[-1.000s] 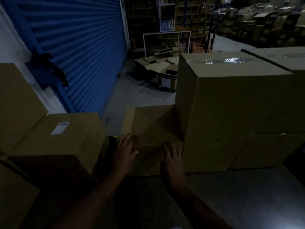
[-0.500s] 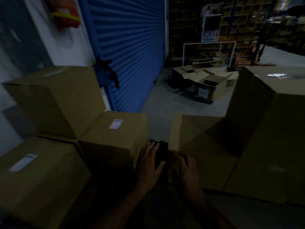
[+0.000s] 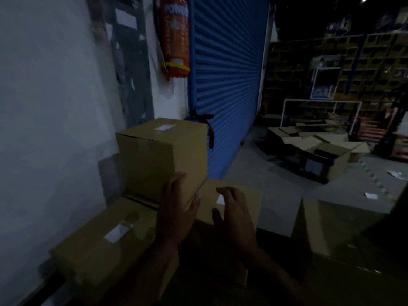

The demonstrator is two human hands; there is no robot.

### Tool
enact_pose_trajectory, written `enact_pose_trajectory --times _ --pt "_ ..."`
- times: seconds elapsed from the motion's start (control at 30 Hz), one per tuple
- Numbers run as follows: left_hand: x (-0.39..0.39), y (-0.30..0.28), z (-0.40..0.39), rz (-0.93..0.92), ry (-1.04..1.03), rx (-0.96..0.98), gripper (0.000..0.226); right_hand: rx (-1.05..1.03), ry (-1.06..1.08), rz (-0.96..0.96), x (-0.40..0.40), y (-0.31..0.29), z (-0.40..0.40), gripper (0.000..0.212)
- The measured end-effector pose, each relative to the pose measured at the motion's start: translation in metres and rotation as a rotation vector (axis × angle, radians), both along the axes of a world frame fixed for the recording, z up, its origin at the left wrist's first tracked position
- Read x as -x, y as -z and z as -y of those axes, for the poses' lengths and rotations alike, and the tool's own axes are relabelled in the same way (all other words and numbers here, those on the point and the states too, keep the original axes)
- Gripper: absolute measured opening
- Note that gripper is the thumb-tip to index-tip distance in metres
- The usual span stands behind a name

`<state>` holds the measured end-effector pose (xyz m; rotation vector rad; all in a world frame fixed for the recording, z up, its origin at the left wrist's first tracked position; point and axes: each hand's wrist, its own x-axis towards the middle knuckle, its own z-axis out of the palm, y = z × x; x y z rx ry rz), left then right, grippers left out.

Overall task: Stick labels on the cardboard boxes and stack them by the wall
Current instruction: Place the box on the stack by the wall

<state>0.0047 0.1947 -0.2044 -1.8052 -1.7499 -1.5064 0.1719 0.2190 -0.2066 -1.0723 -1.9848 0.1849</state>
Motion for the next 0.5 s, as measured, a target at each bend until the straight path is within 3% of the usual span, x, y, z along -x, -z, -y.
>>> enact_pose_trajectory --times 0.27,0.5 --pt "0.129 -0.060 -0.056 0.126 -0.145 0.009 0.062 -0.110 -0.010 0.005 0.110 -0.081 -0.053 0.052" --pt "0.197 -0.077 -0.118 0.205 -0.201 0.054 0.065 -0.025 -0.028 0.164 0.154 -0.107 -0.097 0.068"
